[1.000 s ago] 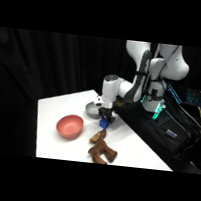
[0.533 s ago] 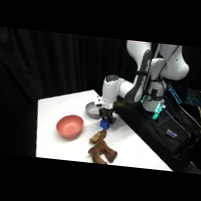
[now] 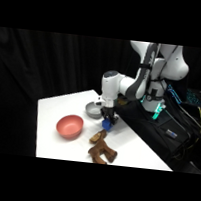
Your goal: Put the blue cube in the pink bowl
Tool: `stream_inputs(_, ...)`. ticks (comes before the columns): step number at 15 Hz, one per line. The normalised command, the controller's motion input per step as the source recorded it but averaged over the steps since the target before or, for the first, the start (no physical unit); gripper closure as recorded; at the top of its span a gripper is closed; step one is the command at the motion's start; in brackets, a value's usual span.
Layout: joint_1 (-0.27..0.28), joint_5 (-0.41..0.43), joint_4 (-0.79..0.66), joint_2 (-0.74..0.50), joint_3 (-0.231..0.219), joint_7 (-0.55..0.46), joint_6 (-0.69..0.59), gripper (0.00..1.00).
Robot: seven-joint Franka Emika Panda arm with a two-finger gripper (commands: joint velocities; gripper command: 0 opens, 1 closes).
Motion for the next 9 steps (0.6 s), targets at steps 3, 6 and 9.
stream_inputs(3, -0.007, 0.173, 0.05, -0.33, -0.003, -0.07, -0.38, 0.69)
stream_inputs(6, 0.036, 0.132, 0.1, -0.3, -0.064, 0.0, -0.41, 0.69)
stream_inputs(9, 0.037, 0.183, 0.22, -0.18, -0.078, -0.02, -0.42, 0.69)
